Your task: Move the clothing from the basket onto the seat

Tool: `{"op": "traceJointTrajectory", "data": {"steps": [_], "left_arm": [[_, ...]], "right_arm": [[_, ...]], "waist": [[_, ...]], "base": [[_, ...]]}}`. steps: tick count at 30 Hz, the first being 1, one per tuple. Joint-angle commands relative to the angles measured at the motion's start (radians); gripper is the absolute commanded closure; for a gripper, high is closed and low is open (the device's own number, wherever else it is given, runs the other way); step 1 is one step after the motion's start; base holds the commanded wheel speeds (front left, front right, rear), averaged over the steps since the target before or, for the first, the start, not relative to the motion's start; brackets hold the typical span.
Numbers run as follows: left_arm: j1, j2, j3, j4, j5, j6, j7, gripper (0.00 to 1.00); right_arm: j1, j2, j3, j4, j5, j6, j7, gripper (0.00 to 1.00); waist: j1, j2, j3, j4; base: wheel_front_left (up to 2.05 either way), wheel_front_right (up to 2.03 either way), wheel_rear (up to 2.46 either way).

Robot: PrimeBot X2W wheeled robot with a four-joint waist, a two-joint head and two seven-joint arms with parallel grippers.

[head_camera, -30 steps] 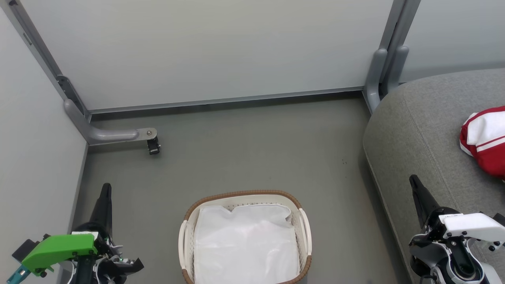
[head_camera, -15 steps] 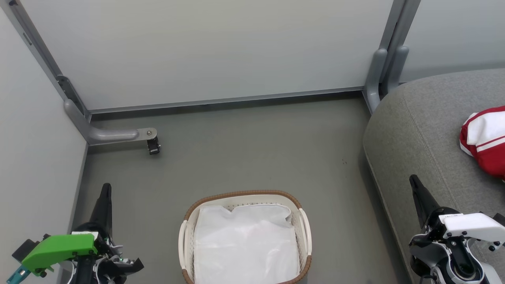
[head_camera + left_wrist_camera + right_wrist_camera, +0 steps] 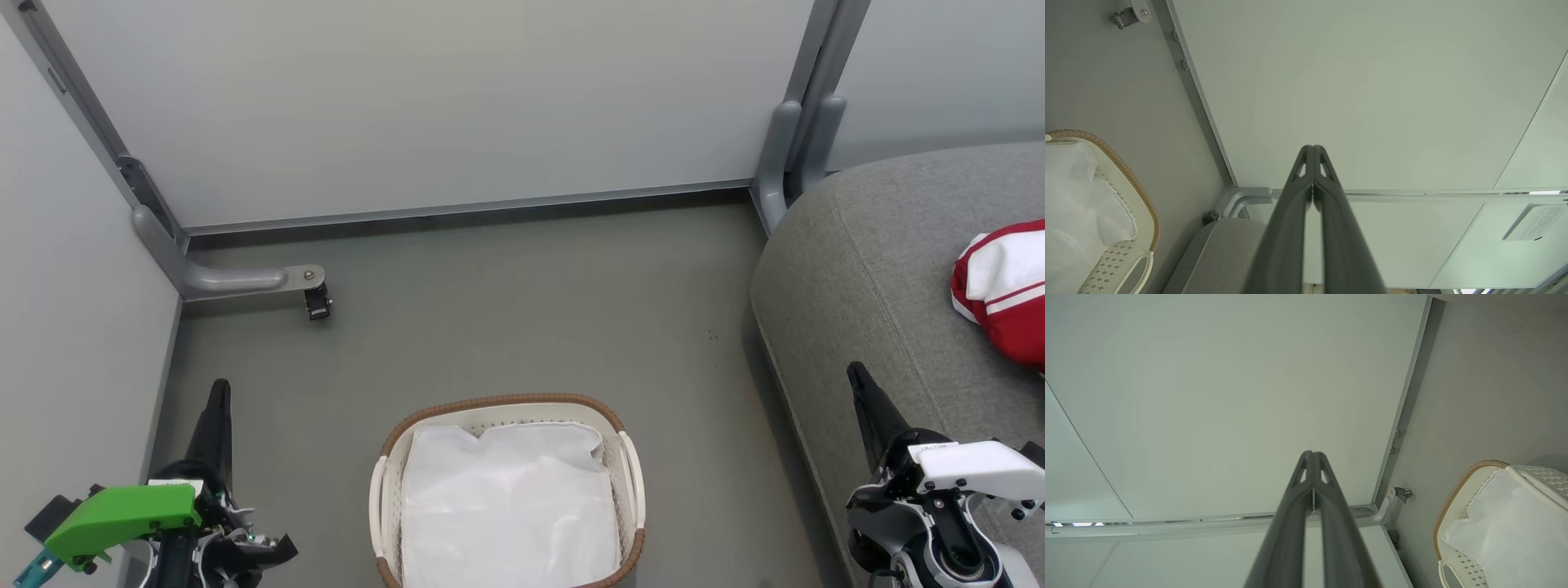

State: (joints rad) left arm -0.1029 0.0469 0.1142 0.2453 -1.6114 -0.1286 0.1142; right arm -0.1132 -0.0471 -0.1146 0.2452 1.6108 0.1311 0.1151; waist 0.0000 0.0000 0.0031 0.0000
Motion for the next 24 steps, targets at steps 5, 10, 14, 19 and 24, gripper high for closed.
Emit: {"op": "traceJointTrajectory", "data": {"steps": [5, 10, 14, 19, 24], "left_arm": [[-0.01, 0.006, 0.002, -0.002, -0.003, -0.005, 0.003, 1.0], [-0.01, 0.006, 0.002, -0.002, -0.003, -0.005, 0.003, 1.0], [-0.01, 0.006, 0.002, -0.002, -0.003, -0.005, 0.003, 1.0], [-0.01, 0.006, 0.002, -0.002, -0.003, -0.005, 0.003, 1.0], [-0.01, 0.006, 0.002, -0.002, -0.003, -0.005, 0.003, 1.0]], "right_arm": [[0.011, -0.006, -0.001, -0.003, 0.004, -0.001, 0.002, 1.0], [0.011, -0.006, -0.001, -0.003, 0.004, -0.001, 0.002, 1.0], [0.011, -0.006, -0.001, -0.003, 0.004, -0.001, 0.002, 1.0], [0.011, -0.006, -0.001, -0.003, 0.004, -0.001, 0.002, 1.0], [0.011, -0.006, -0.001, -0.003, 0.004, -0.001, 0.001, 1.0]], "waist": [[0.0, 0.0, 0.0, 0.0], [0.0, 0.0, 0.0, 0.0], [0.0, 0.0, 0.0, 0.0], [0.0, 0.0, 0.0, 0.0], [0.0, 0.0, 0.0, 0.0]], "base": [[0.0, 0.0, 0.0], [0.0, 0.0, 0.0], [0.0, 0.0, 0.0], [0.0, 0.0, 0.0], [0.0, 0.0, 0.0]]}}
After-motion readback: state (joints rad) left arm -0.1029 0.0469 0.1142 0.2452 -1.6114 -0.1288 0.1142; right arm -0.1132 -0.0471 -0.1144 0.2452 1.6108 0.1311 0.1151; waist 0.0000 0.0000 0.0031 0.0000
